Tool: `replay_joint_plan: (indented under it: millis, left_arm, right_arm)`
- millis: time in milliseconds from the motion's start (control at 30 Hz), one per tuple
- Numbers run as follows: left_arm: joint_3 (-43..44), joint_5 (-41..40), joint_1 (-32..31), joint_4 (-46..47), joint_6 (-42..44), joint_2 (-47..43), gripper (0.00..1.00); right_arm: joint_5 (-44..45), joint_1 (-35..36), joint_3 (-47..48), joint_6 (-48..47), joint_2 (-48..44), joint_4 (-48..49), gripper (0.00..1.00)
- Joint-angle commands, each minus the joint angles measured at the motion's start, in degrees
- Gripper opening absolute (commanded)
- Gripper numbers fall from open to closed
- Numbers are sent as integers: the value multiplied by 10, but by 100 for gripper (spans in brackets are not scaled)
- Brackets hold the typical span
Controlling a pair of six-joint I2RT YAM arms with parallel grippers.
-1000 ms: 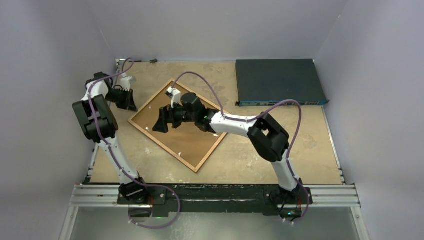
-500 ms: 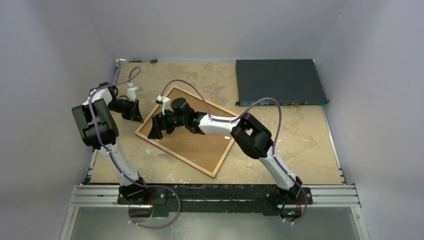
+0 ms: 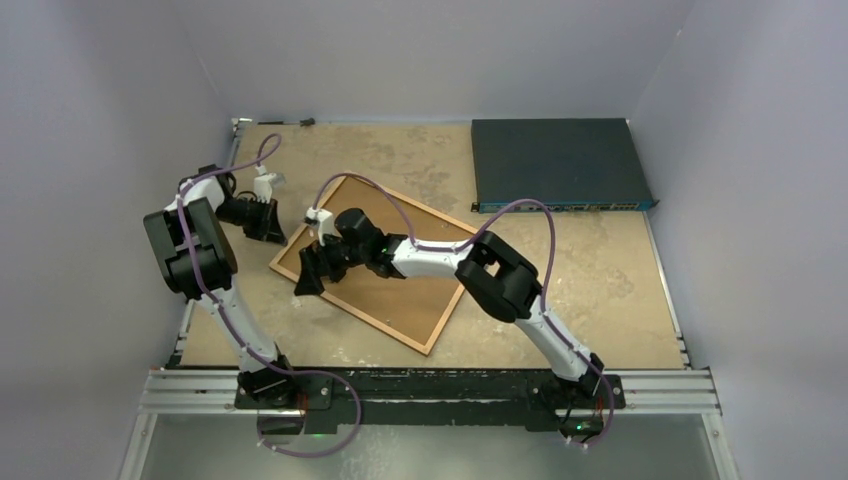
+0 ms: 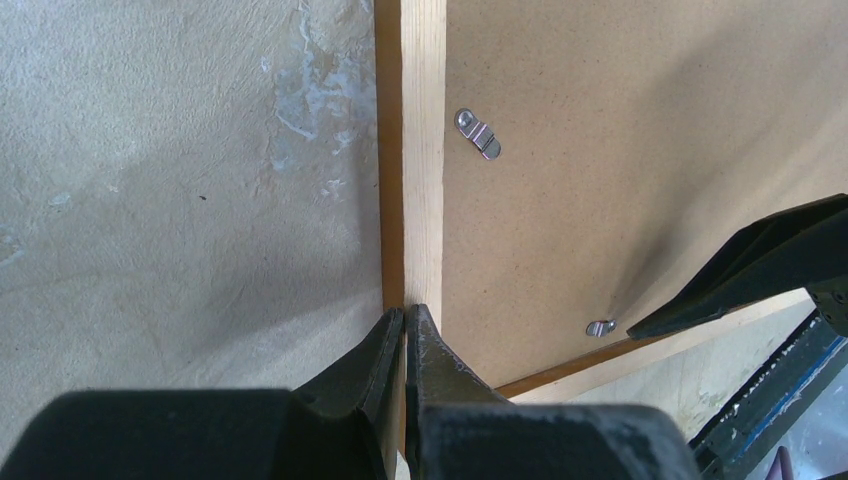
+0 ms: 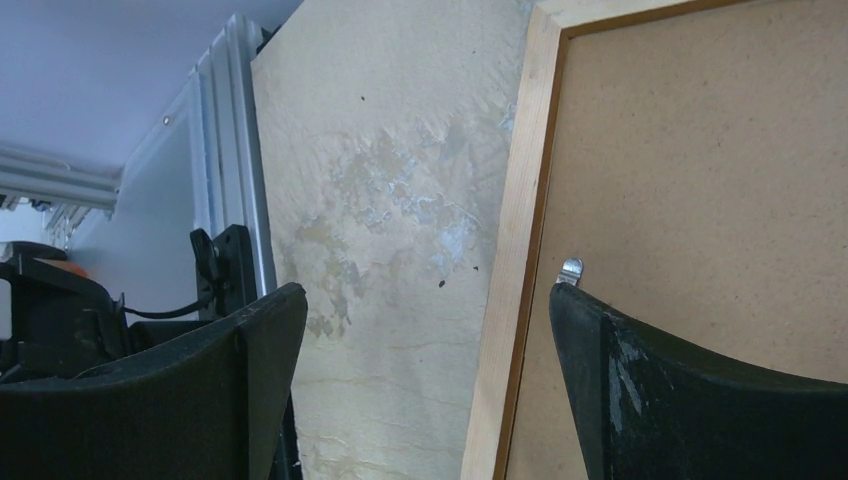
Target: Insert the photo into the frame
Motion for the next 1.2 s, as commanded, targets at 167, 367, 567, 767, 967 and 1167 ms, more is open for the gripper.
replay_joint_plan:
  millis: [167,367,567,767,967,1167]
  left_arm:
    - [-26,-50,-6,0,13,6,0]
    - [-24,-51,-6,0,7,5,0]
    - [-26,-59,-6,3,0,-1,0]
    - [-27,-64,-5,4,-4,-1,0]
    - [-26,-70,-6,5,-9,-3,0]
    - [-26,-72,-6,4,-11,-6,0]
  right_arm:
    - [1,2,-7,-18,2,7,93]
    - [-8,5,-9,-21,10,10,93]
    - [-19,11,-14,-22,15,16,93]
    - [-28,21,-18,-24,15,22,92]
    - [-39,29,-11,-32,20,20,92]
    - [-54,28,-14,-39,11,10,91]
